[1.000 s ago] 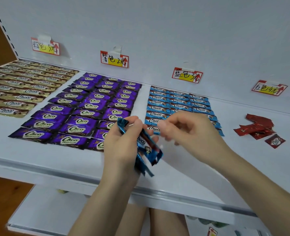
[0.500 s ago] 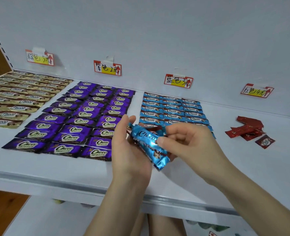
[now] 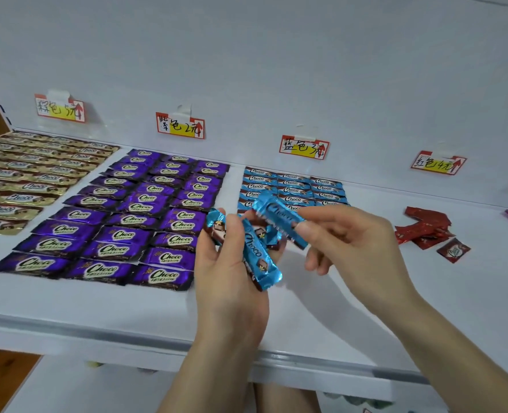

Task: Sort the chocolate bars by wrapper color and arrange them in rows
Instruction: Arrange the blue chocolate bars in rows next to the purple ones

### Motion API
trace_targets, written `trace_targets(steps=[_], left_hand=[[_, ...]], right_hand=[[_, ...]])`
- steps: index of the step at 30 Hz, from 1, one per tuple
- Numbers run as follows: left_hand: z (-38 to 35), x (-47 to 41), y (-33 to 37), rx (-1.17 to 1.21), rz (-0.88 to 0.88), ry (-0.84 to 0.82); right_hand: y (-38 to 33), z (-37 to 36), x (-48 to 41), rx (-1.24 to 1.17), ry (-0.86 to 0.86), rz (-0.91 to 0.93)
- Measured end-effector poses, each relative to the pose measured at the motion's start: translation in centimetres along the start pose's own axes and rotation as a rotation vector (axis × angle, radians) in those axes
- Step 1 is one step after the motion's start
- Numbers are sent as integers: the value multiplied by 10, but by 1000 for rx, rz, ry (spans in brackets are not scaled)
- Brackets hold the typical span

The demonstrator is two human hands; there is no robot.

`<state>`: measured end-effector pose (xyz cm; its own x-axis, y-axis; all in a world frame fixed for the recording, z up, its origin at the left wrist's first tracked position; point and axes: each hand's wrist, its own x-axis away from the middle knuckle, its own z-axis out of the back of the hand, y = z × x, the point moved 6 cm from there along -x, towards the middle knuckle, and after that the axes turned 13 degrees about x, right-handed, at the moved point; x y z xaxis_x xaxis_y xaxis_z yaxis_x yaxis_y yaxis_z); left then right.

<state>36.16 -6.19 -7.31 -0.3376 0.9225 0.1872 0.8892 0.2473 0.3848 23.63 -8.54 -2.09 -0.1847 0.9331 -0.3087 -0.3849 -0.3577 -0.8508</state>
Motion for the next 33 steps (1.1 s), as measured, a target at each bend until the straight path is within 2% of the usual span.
trace_targets(steps=[2, 7, 11, 15, 19, 24, 33], left_hand=[[4, -3, -1, -66, 53, -5], [-4, 4, -1, -186, 105, -96], [-3, 6, 2, -291, 51, -118], [-1, 5, 4, -446, 43, -185], [1, 7, -2, -492, 109, -234], [16, 9, -1, -436, 159, -150], [22, 12, -2, -446, 195, -94]], right_hand=[[2, 11, -2, 14, 90, 91], [-4, 17, 6, 448, 228, 507], [-3, 16, 10, 591, 190, 592], [-5, 20, 4, 730, 9, 615], [6, 15, 0, 686, -217, 557], [48, 36, -16, 643, -253, 216], [61, 14, -22, 808, -391, 283]])
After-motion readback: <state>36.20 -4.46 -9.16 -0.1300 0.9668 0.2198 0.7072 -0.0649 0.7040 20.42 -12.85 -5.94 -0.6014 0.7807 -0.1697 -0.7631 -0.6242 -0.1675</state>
